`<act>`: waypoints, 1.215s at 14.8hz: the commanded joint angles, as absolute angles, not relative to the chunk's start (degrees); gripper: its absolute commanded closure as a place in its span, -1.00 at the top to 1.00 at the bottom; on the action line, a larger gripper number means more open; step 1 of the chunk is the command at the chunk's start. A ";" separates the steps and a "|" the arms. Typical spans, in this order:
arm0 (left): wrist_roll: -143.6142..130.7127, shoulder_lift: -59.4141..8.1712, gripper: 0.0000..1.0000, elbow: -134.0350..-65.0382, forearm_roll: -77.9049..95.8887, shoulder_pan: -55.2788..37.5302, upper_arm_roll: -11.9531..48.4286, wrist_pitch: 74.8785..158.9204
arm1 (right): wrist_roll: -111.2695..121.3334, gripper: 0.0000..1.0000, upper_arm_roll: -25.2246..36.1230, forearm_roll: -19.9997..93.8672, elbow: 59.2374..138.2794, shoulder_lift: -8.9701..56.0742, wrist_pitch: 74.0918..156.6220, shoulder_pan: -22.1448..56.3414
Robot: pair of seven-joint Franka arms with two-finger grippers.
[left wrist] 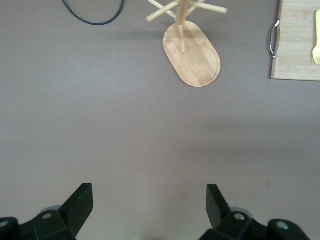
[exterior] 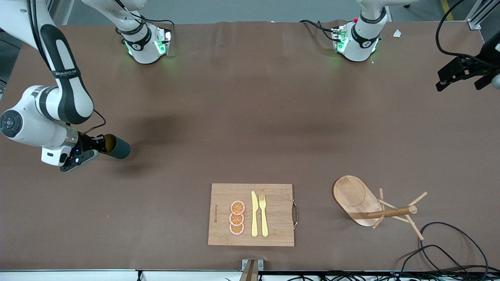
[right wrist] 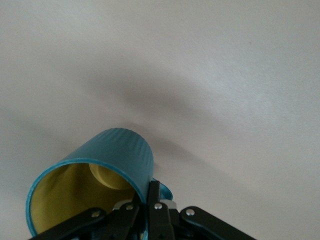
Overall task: Pass cup and hang on rack
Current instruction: 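Carry the teal mug with the right gripper toward the table middle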
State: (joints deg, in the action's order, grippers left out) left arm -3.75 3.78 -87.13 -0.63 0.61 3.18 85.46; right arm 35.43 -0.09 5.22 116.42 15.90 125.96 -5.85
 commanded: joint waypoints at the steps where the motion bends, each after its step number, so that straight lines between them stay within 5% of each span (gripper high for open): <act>1: -3.34 4.48 1.00 -86.92 -0.70 1.05 3.34 84.90 | 23.25 -0.99 -0.26 5.80 118.21 10.56 123.14 0.42; 11: -3.34 3.25 1.00 -87.10 0.09 -0.17 4.13 85.87 | -23.26 -0.99 -0.18 5.80 114.62 10.98 124.98 27.40; 18: -3.34 2.37 1.00 -87.89 0.09 -0.88 6.24 85.52 | -38.67 -0.99 -0.18 5.45 101.09 23.80 124.89 40.24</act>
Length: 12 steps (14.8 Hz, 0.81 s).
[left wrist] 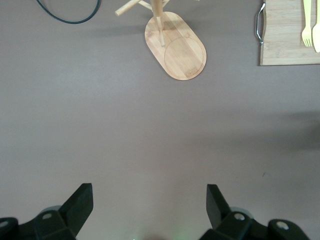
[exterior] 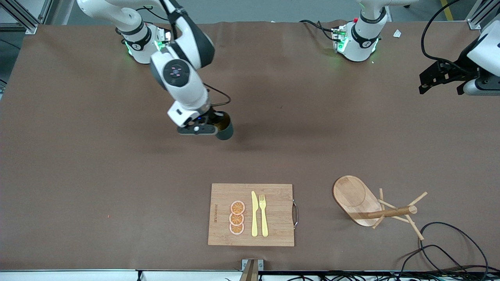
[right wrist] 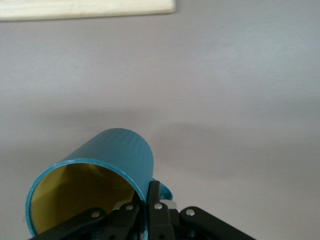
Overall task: Pass cup and hang on rack
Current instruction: 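Carry the teal mug with the right gripper toward the table middle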
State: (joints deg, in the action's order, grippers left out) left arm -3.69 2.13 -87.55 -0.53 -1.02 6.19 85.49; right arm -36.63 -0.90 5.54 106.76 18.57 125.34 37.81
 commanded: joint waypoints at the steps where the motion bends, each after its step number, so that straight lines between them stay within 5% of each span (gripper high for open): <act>1: -3.25 2.03 1.00 -87.98 0.09 -0.79 6.24 85.52 | -38.76 -0.99 -0.18 5.36 99.77 25.47 124.98 41.21; 12: -5.01 1.05 1.00 -87.98 0.00 -0.79 6.24 85.17 | -48.52 -0.95 -0.09 5.01 95.01 33.57 127.16 45.79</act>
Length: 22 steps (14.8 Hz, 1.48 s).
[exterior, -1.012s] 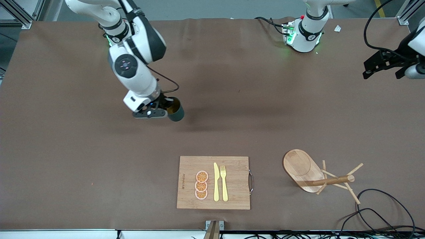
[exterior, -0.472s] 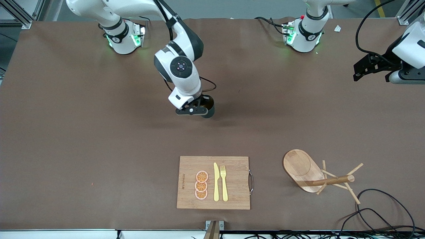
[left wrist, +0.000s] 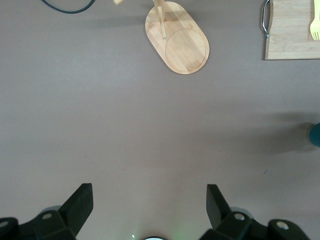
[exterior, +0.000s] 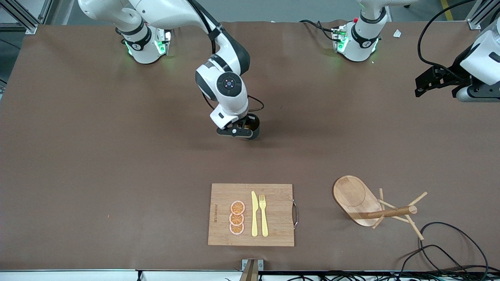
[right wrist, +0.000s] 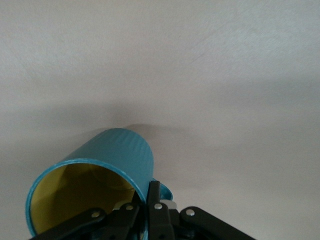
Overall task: Pass cup and hang on rack
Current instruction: 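Carry the teal mug with the right gripper toward the table middle, then set the mug down and open the right gripper while the left gripper approaches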
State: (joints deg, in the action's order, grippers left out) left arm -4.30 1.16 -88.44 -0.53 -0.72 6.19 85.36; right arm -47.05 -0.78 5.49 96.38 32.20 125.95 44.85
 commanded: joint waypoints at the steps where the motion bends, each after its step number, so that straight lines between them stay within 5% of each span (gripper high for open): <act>1: -5.10 1.32 1.00 -87.89 0.00 -0.79 6.33 85.08 | -48.52 -0.95 -0.09 5.10 95.10 33.92 128.31 45.79; 4: -5.71 1.32 1.00 -87.80 -0.61 -0.79 7.46 84.73 | -48.43 -0.87 -0.09 5.01 95.10 34.80 128.67 45.79; 6: -5.98 0.88 1.00 -87.63 -0.18 -0.88 7.65 84.73 | -47.99 -0.21 0.00 4.83 95.10 34.80 128.50 45.44; 7: -6.06 0.62 1.00 -87.63 -0.35 -1.14 7.73 84.99 | -47.90 0.57 0.00 4.83 95.10 34.80 128.50 45.27; 8: -6.15 -0.60 1.00 -87.45 -0.53 -1.06 7.73 85.08 | -47.64 1.00 0.00 4.83 95.10 34.72 128.41 45.09; 14: -15.27 -2.99 1.00 -86.48 -0.09 -1.23 10.45 85.34 | -41.42 1.00 0.09 5.19 95.10 27.18 120.43 42.55; 22: -38.55 -7.28 1.00 -86.05 -0.26 -1.32 20.55 90.42 | -19.96 1.00 0.26 4.84 95.19 14.78 101.79 24.20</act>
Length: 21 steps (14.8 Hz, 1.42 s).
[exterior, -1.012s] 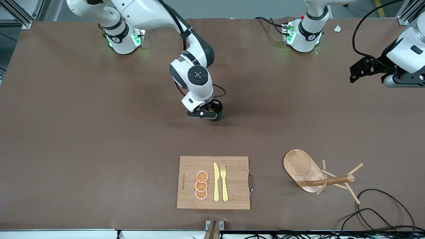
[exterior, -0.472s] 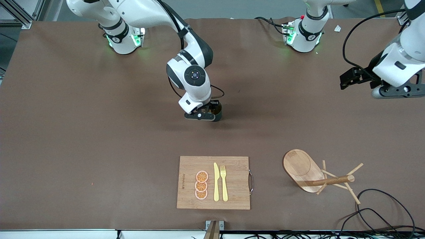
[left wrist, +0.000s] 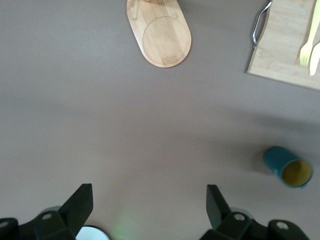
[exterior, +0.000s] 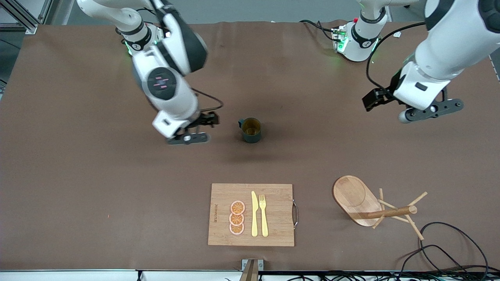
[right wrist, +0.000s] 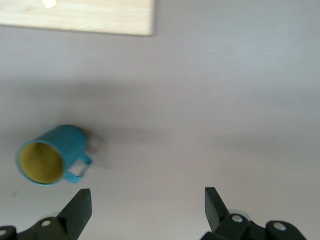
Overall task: Pass cup and hang on rack
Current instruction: 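Set the mug down and open the right gripper while the left gripper approaches, then lower the left gripper onto the mug handle and close it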
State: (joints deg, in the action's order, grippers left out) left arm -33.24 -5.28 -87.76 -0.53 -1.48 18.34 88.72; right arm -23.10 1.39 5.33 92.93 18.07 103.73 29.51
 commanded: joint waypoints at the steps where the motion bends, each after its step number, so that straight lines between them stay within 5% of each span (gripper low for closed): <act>1: -41.11 -8.86 1.00 -85.09 -0.26 -1.32 21.87 91.31 | -18.73 1.00 0.26 4.14 95.27 13.63 100.73 21.56; 9: -64.40 -18.62 1.00 -82.00 -3.59 -13.87 23.64 98.52 | -0.64 1.00 0.26 -0.60 95.18 9.85 98.18 3.36; 13: -77.22 -24.50 1.00 -80.34 -11.58 -23.88 23.47 99.93 | 0.17 1.00 0.53 -1.67 94.41 3.08 90.37 -2.18; 21: -106.58 -37.70 1.00 -75.50 -28.98 -44.01 22.16 101.16 | 0.09 1.00 0.62 -1.23 91.32 3.96 89.39 -4.04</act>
